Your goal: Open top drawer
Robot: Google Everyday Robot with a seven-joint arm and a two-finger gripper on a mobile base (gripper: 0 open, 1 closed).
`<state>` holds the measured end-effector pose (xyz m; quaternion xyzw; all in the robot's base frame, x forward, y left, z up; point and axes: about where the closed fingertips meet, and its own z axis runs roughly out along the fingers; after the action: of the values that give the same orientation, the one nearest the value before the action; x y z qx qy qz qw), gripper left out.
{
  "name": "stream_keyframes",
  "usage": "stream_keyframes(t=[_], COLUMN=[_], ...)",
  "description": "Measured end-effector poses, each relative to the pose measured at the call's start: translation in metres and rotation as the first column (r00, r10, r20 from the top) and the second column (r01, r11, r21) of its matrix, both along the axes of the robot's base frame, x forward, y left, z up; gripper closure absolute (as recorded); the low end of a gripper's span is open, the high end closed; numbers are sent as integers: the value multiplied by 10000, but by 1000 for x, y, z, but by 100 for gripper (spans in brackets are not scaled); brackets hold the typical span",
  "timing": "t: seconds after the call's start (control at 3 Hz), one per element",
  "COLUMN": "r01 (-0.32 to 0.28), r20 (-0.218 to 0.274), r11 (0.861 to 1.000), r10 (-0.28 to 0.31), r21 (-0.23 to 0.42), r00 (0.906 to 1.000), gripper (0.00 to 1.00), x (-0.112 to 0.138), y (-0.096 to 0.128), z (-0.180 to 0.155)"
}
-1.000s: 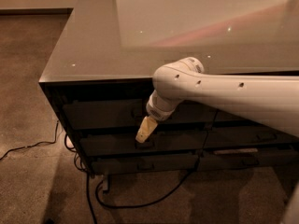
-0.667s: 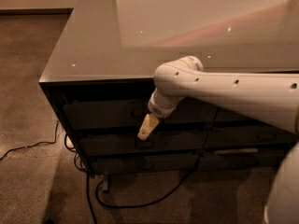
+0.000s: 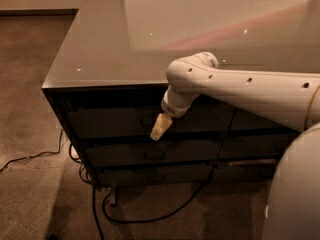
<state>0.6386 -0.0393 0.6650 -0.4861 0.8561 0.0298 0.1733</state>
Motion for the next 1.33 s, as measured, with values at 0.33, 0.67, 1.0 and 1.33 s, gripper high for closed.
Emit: stream_keyframes(t=[0.33, 0.67, 1.0, 1.33], r01=[132, 131, -55, -556], r20=[-518, -526, -601, -333], r11=[9999, 9999, 10000, 9983], r10=[-129, -128, 57, 550], r21=[54, 54, 44, -151], r00=[9986, 9985, 9982, 9979], gripper=[0, 0, 0, 18], x=[-10, -10, -17, -21], y=[2, 2, 6, 18], z=[-23, -23, -24, -18])
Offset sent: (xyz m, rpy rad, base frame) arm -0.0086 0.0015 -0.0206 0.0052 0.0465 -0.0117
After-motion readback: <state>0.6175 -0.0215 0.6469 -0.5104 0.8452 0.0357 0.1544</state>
